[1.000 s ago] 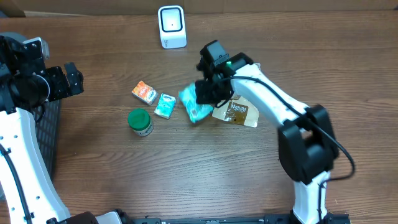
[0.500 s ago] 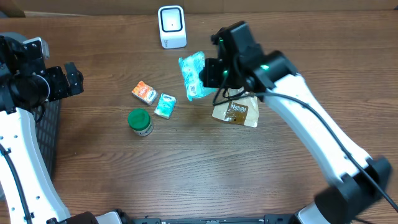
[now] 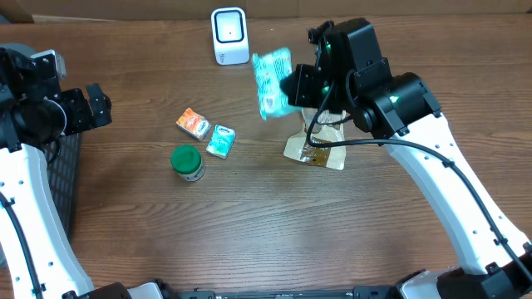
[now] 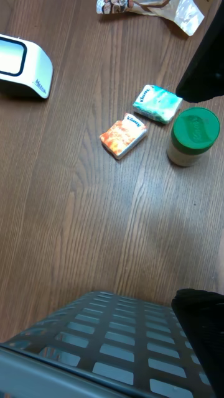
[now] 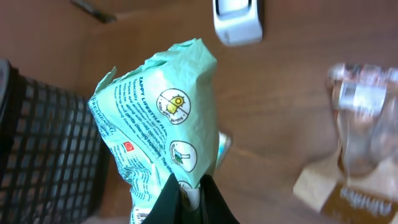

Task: Scan the item barcode
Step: 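Grasp the wipes pack with the right gripper and lift toward the scanner, then hold the wipes pack in front of the white scanner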

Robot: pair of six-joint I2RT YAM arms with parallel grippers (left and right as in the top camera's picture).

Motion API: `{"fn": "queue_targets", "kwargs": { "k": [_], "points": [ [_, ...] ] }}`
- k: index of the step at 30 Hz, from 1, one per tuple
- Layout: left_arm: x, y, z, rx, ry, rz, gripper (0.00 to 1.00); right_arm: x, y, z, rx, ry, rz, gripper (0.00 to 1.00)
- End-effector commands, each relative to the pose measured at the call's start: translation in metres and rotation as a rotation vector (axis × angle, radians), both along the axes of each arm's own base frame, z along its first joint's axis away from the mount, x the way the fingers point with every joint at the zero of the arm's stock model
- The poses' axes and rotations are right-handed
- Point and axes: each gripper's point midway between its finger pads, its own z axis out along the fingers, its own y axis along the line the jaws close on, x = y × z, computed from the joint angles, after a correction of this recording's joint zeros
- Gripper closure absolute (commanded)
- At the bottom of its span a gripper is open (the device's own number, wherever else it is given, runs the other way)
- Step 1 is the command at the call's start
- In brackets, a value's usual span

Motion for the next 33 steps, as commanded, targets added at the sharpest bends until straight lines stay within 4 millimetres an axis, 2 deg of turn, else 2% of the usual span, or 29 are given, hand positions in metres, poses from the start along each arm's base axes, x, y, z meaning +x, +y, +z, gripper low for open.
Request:
{"fn": "queue_targets", "kwargs": {
  "k": [1, 5, 10, 16, 21, 23, 28, 33],
  "points": [
    [0.002, -0.002, -0.001, -0.001, -0.001, -0.021, 0.00, 0.030, -0.005, 0.008, -0.082, -0.148, -0.073, 0.96],
    [0.002, -0.002, -0.001, -0.001, -0.001, -0.021, 0.00, 0.081, 0.010, 0.011, -0.251, -0.422, -0.051, 0.96],
    [0.002, -0.002, -0.001, -0.001, -0.001, -0.021, 0.00, 0.145, 0.036, -0.006, -0.476, -0.722, -0.043, 0.96],
    [0.002, -0.002, -0.001, -0.001, -0.001, -0.021, 0.00, 0.195, 0.071, -0.024, -0.755, -1.140, 0.073, 0.96],
    [0.002, -0.002, -0.001, -0.001, -0.001, -0.021, 0.00, 0.209, 0.082, -0.035, -0.832, -1.384, 0.006, 0.96],
    [0.002, -0.002, -0.001, -0.001, -0.001, -0.021, 0.00, 0.210, 0.086, -0.046, -0.827, -1.463, 0.009, 0.96],
    [0.002, -0.002, -0.001, -0.001, -0.001, -0.021, 0.00, 0.222, 0.094, -0.080, -0.820, -1.482, 0.052, 0.96],
    [0.002, -0.002, -0.001, -0.001, -0.001, -0.021, 0.00, 0.232, 0.101, -0.079, -0.806, -1.493, 0.063, 0.96]
  ]
}}
